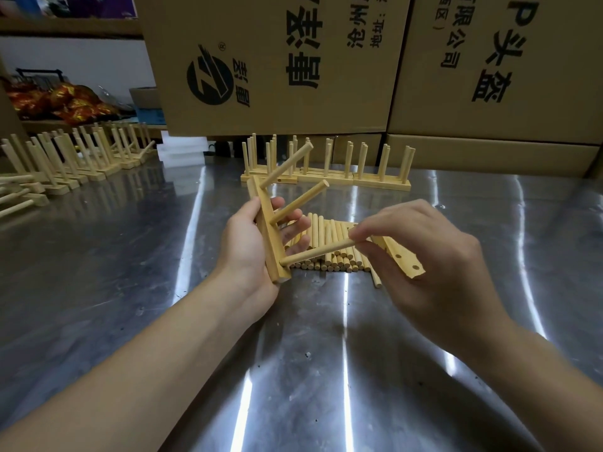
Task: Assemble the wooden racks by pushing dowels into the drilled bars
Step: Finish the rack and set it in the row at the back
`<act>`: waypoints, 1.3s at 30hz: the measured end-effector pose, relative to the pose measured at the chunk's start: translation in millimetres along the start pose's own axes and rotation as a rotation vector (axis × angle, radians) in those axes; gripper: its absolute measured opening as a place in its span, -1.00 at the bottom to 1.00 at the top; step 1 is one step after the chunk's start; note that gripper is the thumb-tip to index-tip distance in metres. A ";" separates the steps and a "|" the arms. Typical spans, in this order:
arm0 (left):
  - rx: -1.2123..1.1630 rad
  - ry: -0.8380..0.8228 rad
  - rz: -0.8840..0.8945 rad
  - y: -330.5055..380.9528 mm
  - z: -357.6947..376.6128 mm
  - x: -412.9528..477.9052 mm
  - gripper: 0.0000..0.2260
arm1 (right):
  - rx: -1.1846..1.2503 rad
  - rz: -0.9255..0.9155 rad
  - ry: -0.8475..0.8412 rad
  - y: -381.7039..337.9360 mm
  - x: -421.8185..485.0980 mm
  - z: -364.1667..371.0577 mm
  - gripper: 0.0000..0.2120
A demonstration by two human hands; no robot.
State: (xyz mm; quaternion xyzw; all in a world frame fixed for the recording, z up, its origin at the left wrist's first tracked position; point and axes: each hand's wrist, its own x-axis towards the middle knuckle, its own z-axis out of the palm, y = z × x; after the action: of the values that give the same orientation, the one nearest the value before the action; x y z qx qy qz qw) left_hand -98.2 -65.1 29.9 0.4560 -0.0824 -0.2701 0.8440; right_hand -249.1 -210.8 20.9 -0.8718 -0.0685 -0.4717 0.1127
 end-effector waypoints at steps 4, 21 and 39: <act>0.005 0.003 -0.006 0.7 -1.0 1.3 -0.68 | -0.052 -0.063 -0.039 -1.0 1.9 -2.5 -0.90; 0.020 -0.029 -0.011 2.4 -0.2 0.8 -0.68 | -0.076 -0.134 -0.162 4.6 6.7 -10.6 -0.85; 0.162 -0.174 0.164 -3.6 8.2 -8.8 -0.65 | -0.073 0.200 -0.527 -14.5 -5.0 9.9 -0.76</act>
State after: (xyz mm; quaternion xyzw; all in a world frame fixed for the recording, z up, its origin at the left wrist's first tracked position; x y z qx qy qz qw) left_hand -110.1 -67.9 32.6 0.4893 -0.2140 -0.2312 0.8133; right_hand -247.1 -194.2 13.3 -0.9703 0.0078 -0.2176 0.1055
